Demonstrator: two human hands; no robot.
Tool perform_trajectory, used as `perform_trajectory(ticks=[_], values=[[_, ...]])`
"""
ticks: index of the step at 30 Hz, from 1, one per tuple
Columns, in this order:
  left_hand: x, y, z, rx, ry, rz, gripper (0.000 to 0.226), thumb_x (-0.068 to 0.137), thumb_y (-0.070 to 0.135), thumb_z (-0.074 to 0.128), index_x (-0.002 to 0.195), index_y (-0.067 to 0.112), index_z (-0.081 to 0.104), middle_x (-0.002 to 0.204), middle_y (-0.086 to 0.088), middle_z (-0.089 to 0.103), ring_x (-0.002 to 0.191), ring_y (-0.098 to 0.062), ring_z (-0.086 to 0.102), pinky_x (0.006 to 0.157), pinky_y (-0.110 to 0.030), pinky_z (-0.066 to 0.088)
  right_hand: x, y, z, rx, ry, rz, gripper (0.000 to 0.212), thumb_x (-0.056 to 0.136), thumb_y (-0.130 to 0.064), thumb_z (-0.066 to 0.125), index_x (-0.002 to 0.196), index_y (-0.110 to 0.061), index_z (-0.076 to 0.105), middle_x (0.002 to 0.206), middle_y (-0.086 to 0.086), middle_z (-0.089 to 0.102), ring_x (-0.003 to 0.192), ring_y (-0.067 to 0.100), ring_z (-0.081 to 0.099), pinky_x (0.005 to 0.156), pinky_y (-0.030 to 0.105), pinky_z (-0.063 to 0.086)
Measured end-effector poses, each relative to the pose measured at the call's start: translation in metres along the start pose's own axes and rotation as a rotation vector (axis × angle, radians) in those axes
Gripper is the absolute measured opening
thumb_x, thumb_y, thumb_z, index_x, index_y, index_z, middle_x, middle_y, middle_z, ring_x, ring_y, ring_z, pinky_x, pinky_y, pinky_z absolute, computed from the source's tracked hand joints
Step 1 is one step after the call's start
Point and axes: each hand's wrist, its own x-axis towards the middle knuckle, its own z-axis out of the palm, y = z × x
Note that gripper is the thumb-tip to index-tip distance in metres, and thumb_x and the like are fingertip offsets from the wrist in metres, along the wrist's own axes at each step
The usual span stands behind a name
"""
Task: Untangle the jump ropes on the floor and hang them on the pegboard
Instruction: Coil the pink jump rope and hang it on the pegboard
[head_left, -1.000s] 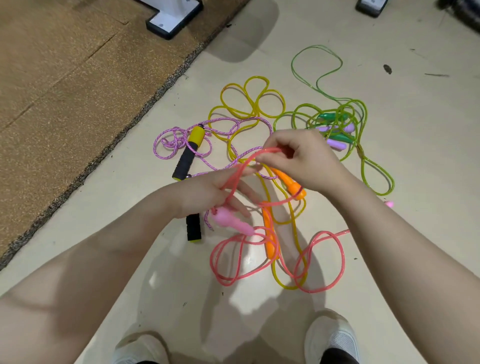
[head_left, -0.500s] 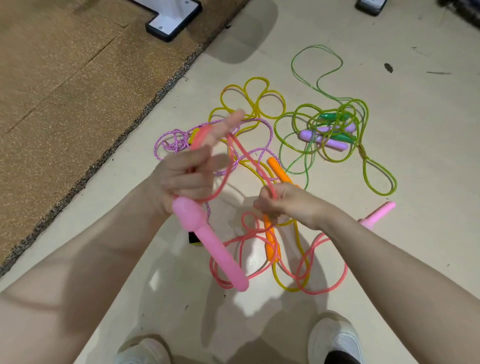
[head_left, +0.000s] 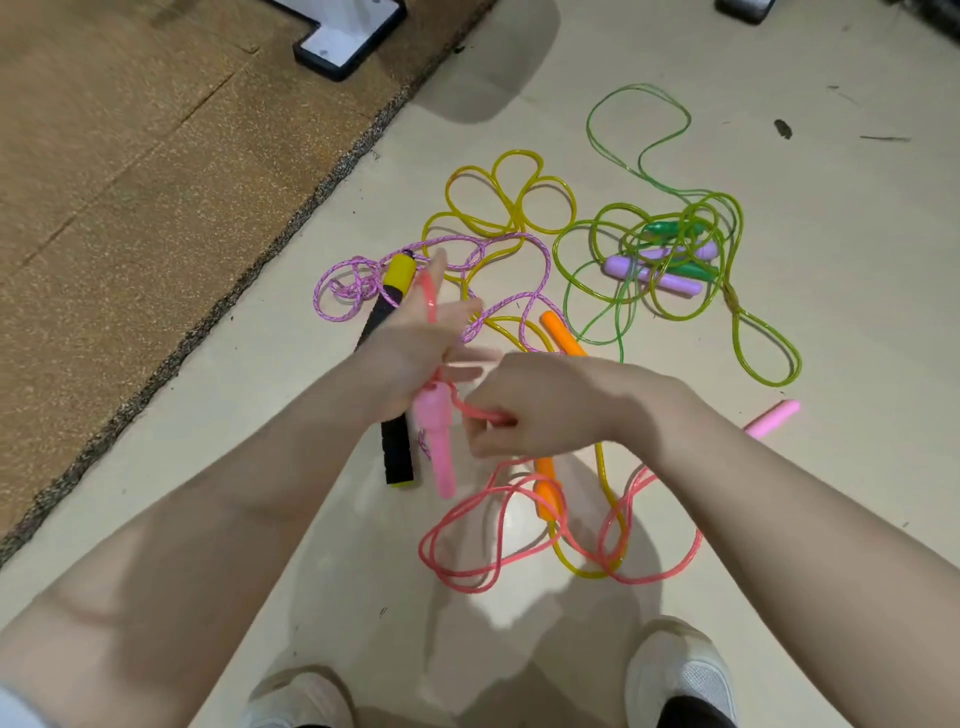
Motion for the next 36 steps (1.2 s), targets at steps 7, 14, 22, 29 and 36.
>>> perform_trajectory(ticks=[7,14,22,29,36], values=[[-0.018,0.008,0.004,-0.171,-0.742,-0.291,0.076,0.071,0.076,0.036,0.095,0.015,0.073,0.062,-0.013,0.069,0.02,-0.003,0.028,0.034,-0.011,0.017,-0.003,0.05,-0.012,0.576,0.639,0.155,0.028,0.081,-0.02,0.071,0.071,0.003,0.059,0.051,-0.008,0.043,0.048,0.005,0.038,0.049,0.018,0.033],[-0.017,0.026,-0.015,-0.449,-0.483,-0.039,0.078,0.055,0.049,0.081,0.124,0.033,0.051,0.123,-0.007,0.064,0.044,-0.007,0.061,0.039,-0.007,0.041,-0.004,0.059,0.052,0.777,0.244,0.303,0.015,0.098,-0.017,0.044,0.086,-0.015,0.052,0.056,-0.005,0.048,0.037,0.001,0.045,0.041,0.016,0.037],[0.005,-0.003,0.002,-0.317,0.137,-0.032,0.066,0.098,0.01,0.045,0.148,0.033,0.009,0.143,0.003,0.038,0.109,-0.029,0.053,0.076,-0.037,0.053,-0.006,0.029,0.022,0.421,-0.236,0.262,0.017,0.088,-0.021,0.059,0.105,-0.023,0.06,0.071,0.001,0.06,0.05,0.015,0.061,0.056,0.023,0.051],[-0.022,-0.003,0.009,0.153,-0.237,-0.154,0.048,0.096,0.047,0.034,0.137,0.024,0.041,0.11,-0.01,0.067,0.029,-0.01,0.037,0.039,-0.018,0.039,-0.016,0.054,-0.012,0.536,0.514,0.181,0.009,0.078,-0.015,0.073,0.071,-0.015,0.067,0.063,0.005,0.06,0.061,0.01,0.049,0.06,0.028,0.038],[-0.034,0.013,0.005,-0.225,-0.687,-0.16,0.049,0.078,0.04,0.068,0.122,0.022,0.054,0.082,-0.009,0.071,0.024,0.002,0.032,0.036,-0.01,0.033,0.01,0.058,0.039,0.833,0.674,0.28,0.022,0.081,-0.026,0.061,0.066,-0.012,0.053,0.057,-0.003,0.045,0.053,0.01,0.04,0.055,0.026,0.034]])
